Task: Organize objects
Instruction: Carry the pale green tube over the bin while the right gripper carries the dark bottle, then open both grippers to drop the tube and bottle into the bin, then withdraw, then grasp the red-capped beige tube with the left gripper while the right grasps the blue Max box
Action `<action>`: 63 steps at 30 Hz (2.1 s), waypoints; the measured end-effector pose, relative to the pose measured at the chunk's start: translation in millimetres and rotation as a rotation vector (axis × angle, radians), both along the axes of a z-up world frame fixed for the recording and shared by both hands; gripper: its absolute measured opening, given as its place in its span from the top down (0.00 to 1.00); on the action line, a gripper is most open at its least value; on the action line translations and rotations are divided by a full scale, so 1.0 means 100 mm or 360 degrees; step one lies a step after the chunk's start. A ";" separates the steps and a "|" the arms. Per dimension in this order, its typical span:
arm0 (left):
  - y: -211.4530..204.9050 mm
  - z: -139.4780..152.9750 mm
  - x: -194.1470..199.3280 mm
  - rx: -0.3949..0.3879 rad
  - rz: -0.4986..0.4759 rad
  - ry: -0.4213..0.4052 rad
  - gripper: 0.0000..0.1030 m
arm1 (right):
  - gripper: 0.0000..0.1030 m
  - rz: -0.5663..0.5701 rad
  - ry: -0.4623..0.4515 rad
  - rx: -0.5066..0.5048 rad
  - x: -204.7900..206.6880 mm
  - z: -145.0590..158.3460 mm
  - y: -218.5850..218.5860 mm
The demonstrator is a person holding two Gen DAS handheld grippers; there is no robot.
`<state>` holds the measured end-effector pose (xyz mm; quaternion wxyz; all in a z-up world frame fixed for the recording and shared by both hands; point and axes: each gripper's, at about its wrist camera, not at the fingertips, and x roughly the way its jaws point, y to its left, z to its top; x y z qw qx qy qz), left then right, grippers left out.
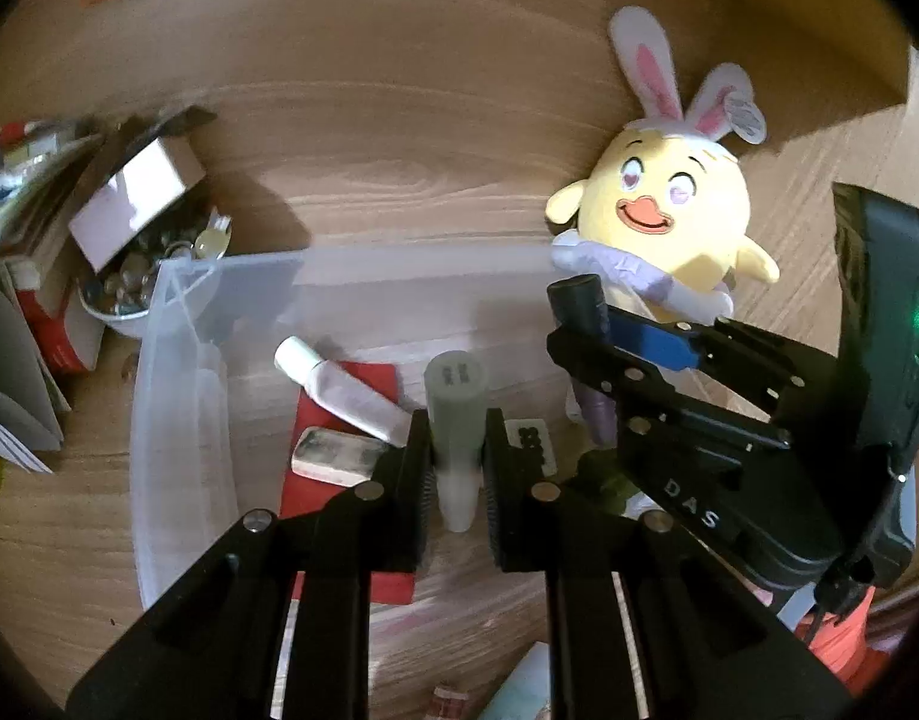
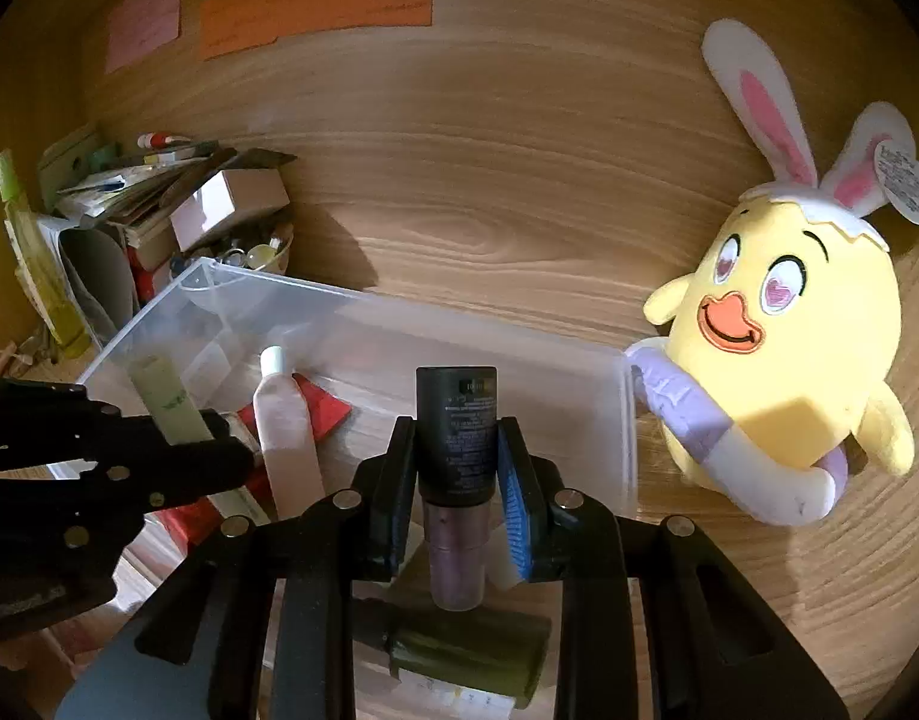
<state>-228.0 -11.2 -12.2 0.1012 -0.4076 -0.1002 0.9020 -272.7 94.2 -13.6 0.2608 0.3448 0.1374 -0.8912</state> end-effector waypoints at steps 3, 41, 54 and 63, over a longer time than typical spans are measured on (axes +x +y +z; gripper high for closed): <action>-0.06 -0.01 -0.01 -0.0025 0.0064 0.0007 0.86 | 0.77 0.0042 -0.0079 -0.0048 -0.03 -0.05 -0.04; -0.29 0.34 1.07 -0.0368 0.0212 0.0198 0.09 | 0.29 0.0147 -0.0012 -0.0175 1.01 0.23 0.40; -0.26 -0.15 1.22 -0.0386 0.0179 -0.0035 0.09 | 0.29 0.0213 -0.0246 -0.0065 1.22 -0.30 0.50; -0.22 -0.33 1.29 -0.0330 0.0122 -0.0144 0.09 | 0.28 0.0264 -0.0337 0.0025 1.25 -0.50 0.48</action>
